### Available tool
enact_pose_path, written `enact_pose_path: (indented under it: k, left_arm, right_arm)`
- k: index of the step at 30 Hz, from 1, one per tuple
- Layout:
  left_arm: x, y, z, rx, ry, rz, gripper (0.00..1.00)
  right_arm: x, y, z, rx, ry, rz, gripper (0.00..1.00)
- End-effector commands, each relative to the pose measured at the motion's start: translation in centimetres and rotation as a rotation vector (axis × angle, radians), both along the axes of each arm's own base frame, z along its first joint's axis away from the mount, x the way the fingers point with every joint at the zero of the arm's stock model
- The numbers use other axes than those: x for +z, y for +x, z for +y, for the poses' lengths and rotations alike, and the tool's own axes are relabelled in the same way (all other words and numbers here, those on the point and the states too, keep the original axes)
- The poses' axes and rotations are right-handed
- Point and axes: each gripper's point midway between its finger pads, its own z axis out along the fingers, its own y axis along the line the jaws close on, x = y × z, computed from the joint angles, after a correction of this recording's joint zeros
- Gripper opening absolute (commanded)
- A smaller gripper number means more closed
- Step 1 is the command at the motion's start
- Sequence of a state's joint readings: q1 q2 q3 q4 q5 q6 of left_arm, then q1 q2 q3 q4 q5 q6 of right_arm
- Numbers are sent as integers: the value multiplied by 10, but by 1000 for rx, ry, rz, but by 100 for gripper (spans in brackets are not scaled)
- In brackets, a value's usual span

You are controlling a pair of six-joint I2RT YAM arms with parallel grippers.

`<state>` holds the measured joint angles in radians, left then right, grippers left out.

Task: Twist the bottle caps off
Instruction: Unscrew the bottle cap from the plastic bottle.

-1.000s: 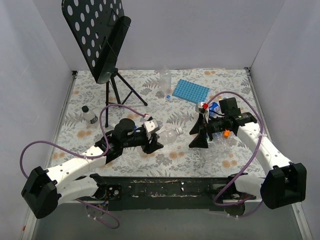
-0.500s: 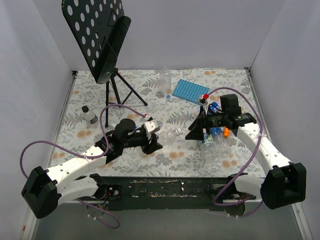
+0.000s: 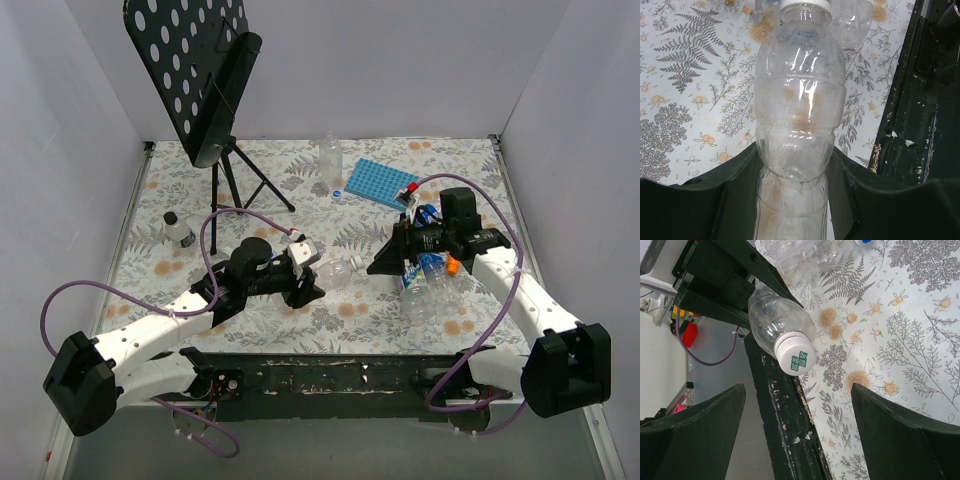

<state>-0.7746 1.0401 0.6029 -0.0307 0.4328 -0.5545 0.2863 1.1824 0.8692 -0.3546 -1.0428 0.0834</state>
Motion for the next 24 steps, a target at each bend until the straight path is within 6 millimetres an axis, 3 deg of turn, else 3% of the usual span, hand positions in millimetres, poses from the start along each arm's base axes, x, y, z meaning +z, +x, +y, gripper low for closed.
enact_pose_path:
  k: [1,11,24]
  left_arm:
    - [8,5,-1,3,-9,-27,3]
    - [9,4,-2,0,-13,-25,3]
    - [9,4,-2,-3,-13,-28,3]
  right_arm:
    - [4,2,7,12,12,19,93]
    - [-5,7,27,42,-25,71,92]
    - [8,7,35,104,29,91,56]
